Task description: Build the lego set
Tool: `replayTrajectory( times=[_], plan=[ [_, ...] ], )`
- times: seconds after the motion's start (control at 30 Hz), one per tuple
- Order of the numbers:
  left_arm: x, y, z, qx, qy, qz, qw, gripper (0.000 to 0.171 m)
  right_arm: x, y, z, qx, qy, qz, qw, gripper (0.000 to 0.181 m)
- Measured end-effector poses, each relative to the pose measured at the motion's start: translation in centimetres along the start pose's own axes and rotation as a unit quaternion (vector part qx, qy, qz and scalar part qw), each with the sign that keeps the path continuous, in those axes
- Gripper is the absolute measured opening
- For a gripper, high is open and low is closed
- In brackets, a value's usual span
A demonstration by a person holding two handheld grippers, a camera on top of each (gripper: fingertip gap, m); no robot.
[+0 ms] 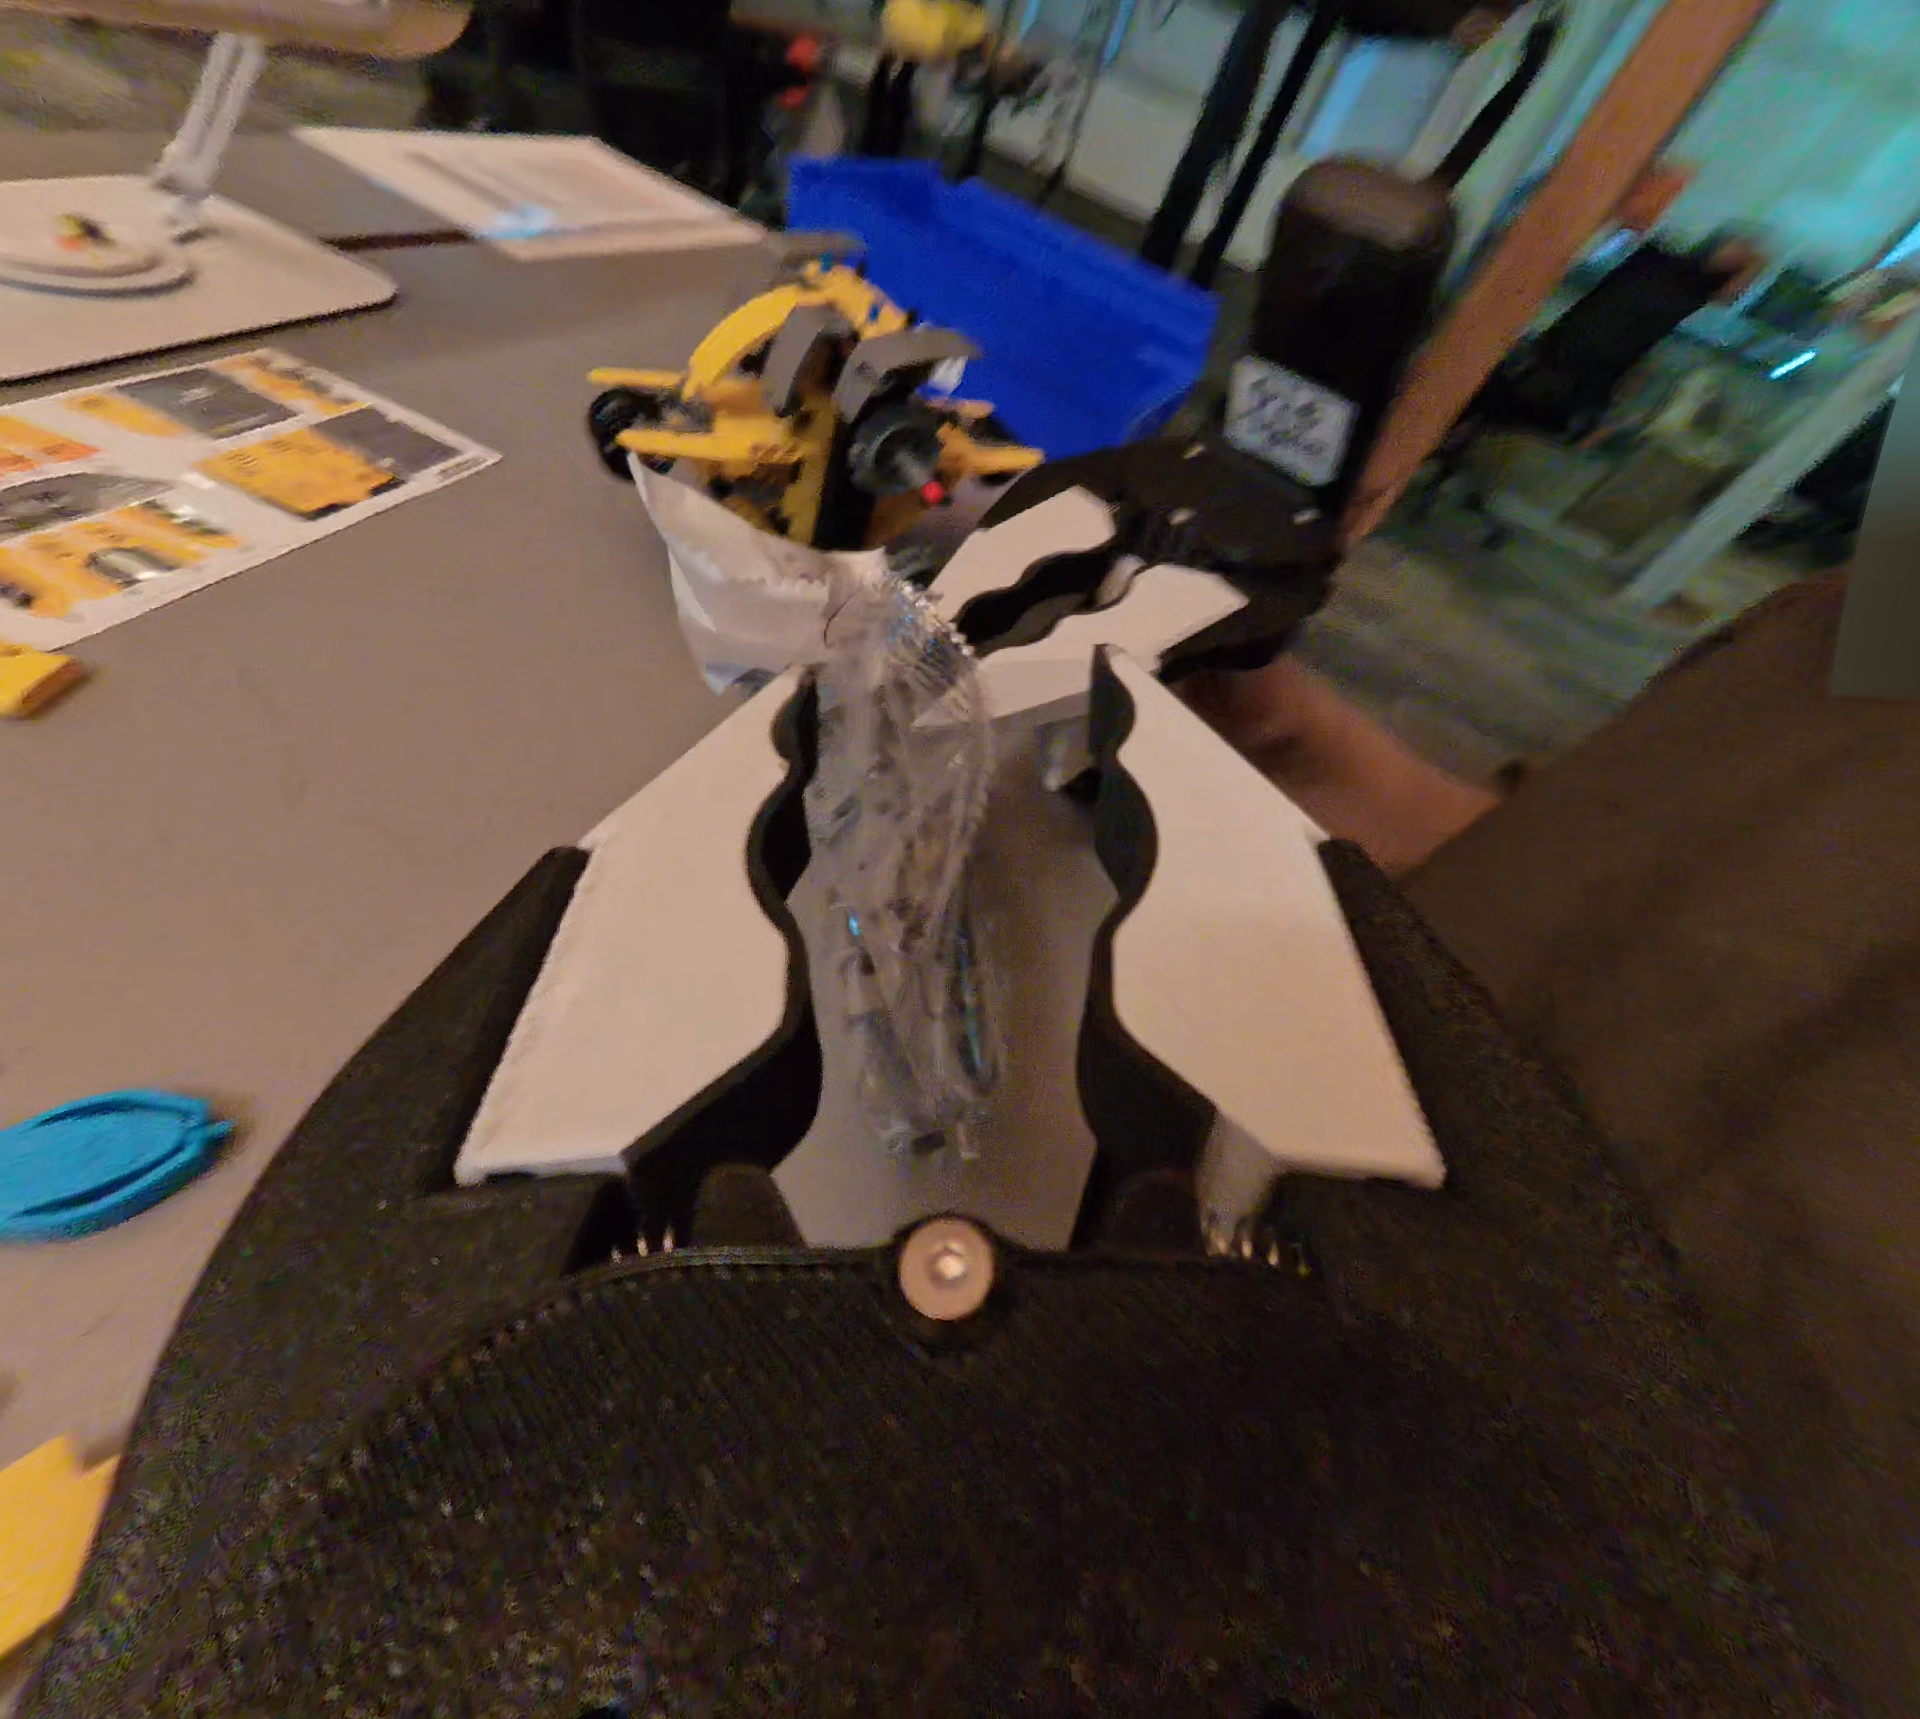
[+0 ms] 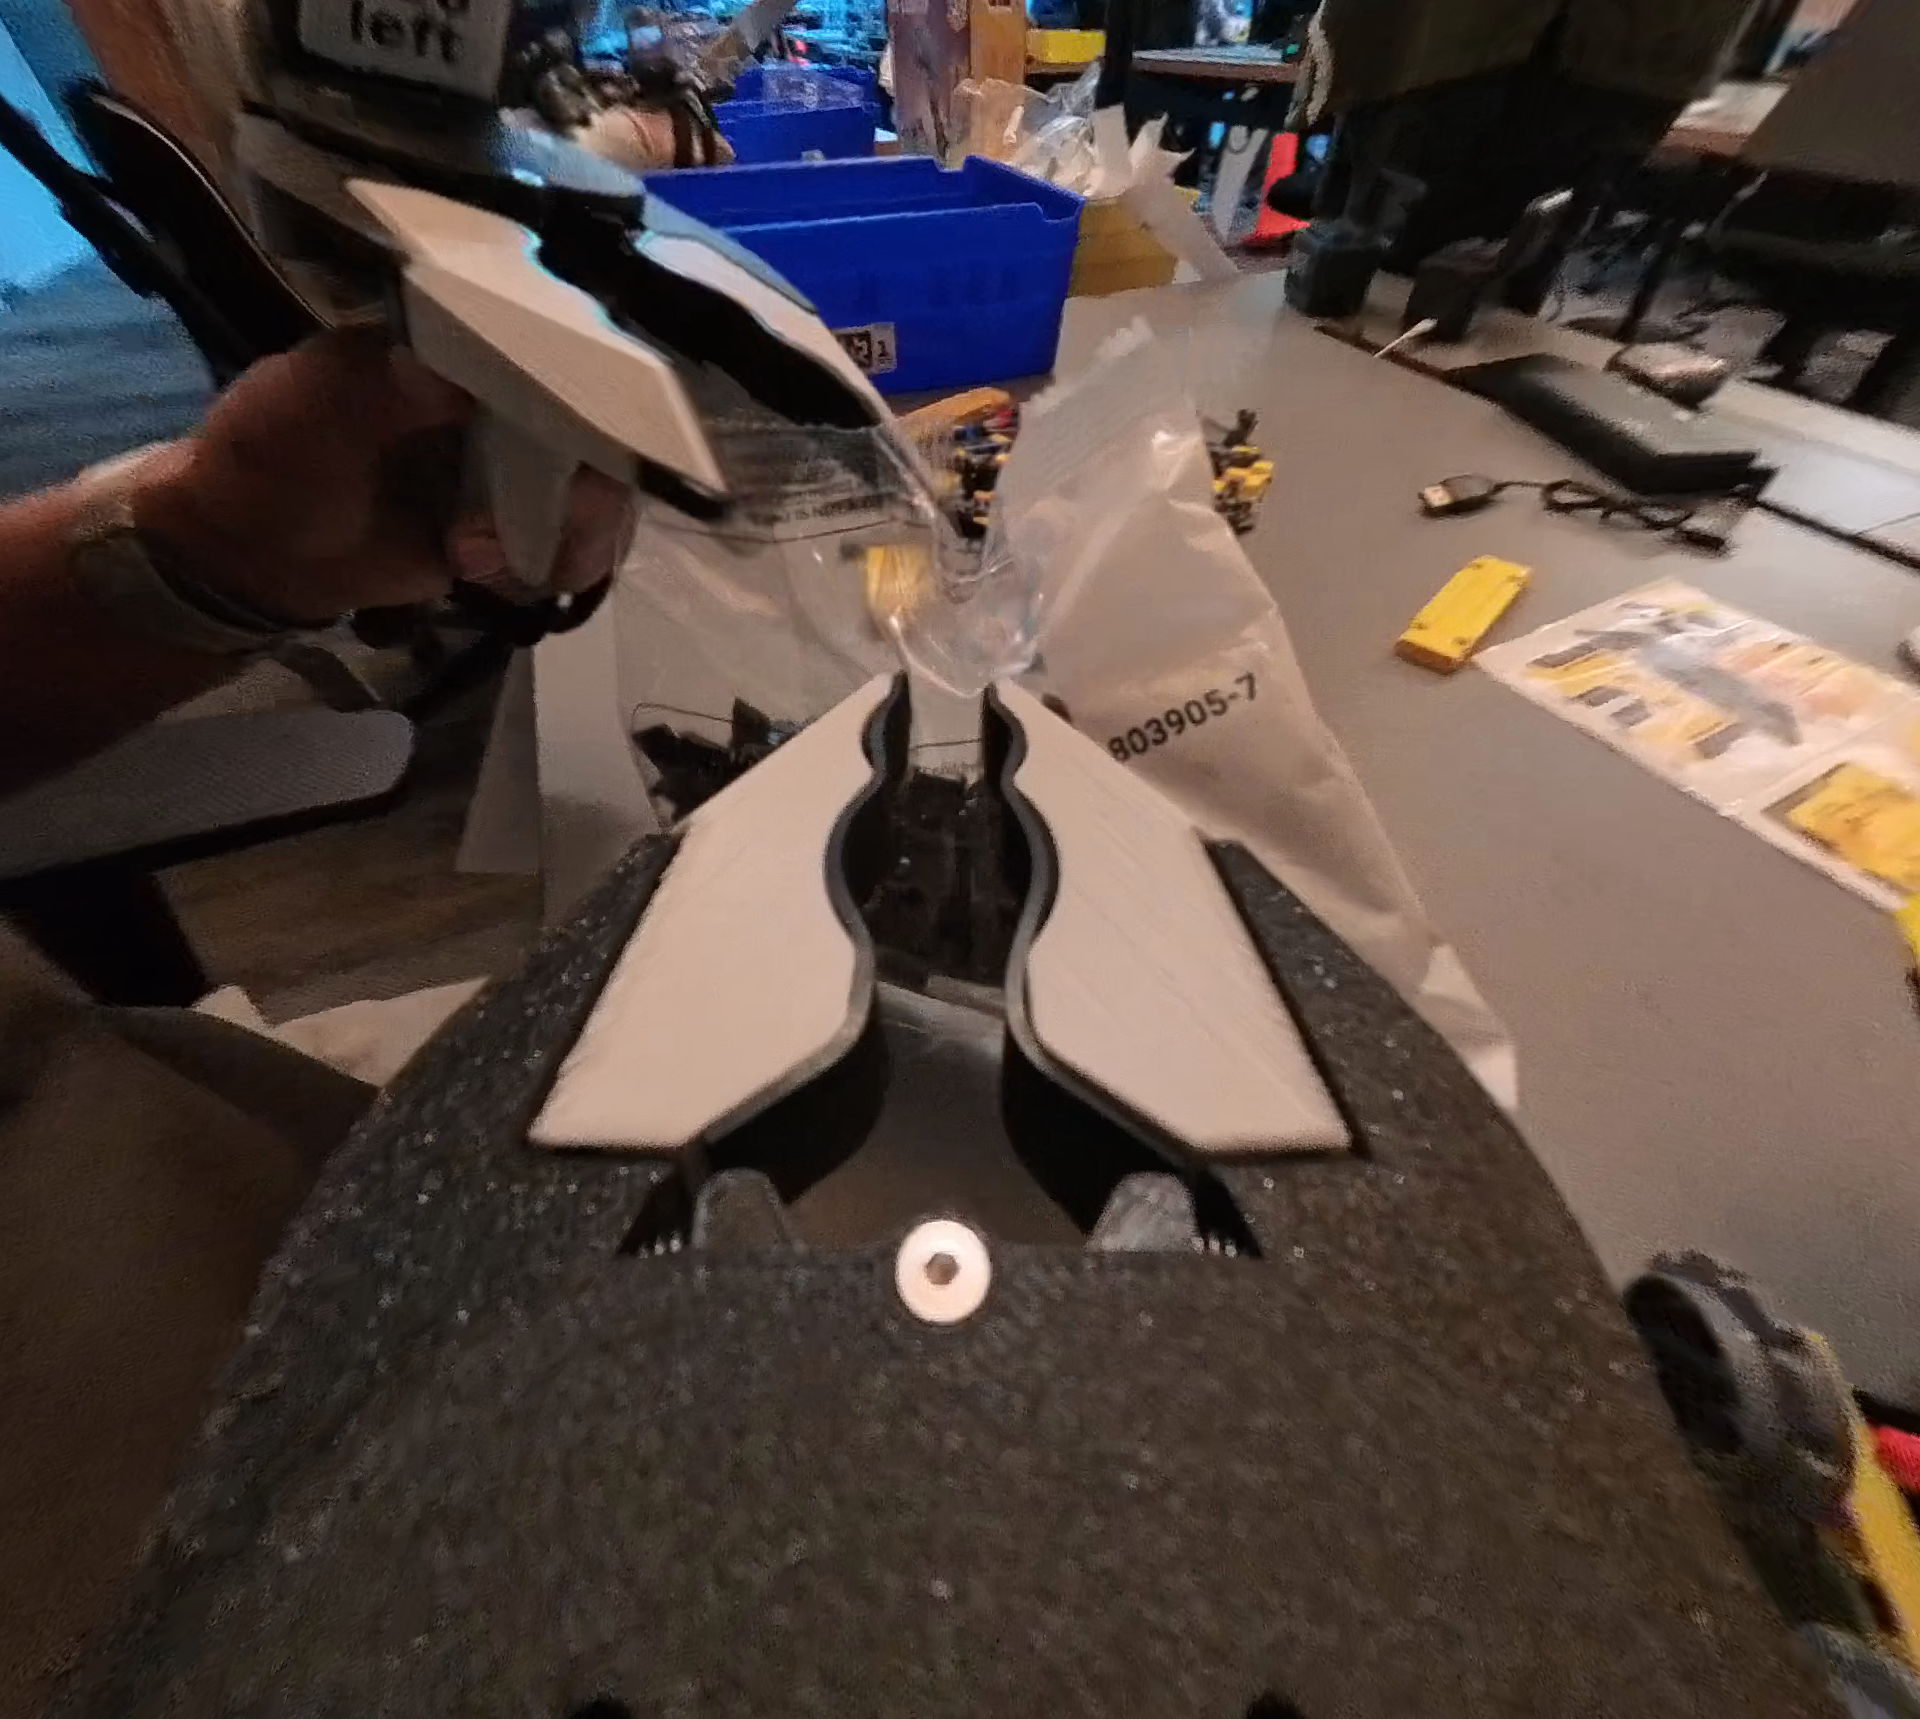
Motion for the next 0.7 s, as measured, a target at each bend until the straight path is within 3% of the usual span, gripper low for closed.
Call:
replayTrajectory(
  times=[0.13, 0.23, 0.33, 0.5, 0.57, 0.7],
  plan=[
    [2.0, 2.0, 0.3, 0.084, -0.081, 0.059, 0.991, 0.058, 0.3, -0.3, -0.3, -0.063, -0.056, -0.036, 0.996, 0.003],
    [3.3, 3.6, 0.3, 0.159, -0.138, 0.102, 0.972, 0.053, 0.5, 0.1, -0.9, -0.099, -0.081, -0.078, 0.989, 0.0],
    [4.0, 4.7, 0.2, 0.186, -0.183, 0.125, 0.957, 0.044, 0.6, 0.7, -1.6, -0.129, -0.099, -0.121, 0.979, 0.0],
    [2.0, 1.4, 0.8, 0.126, -0.1, 0.207, 0.965, 0.039, 1.0, 1.5, -2.7, -0.164, -0.134, -0.175, 0.961, 0.0],
    [0.6, -0.4, 1.2, 0.073, -0.056, 0.194, 0.977, 0.042, 0.9, 1.7, -2.8, -0.162, -0.139, -0.176, 0.961, 0.0],
    [0.0, -1.9, 0.7, 0.021, -0.08, 0.142, 0.986, 0.037, 1.0, 2.0, -3.1, -0.152, -0.15, -0.158, 0.964, 0.0]
  ],
)
Point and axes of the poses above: each gripper's, where its closed fingertips meet, x back along the fingers, z out of its underside, y = z × x across the jaws, the point moved 10 cm from there along x, back along the fingers, and after that the axes turned 13 degrees about -y, right-handed, at the moved point
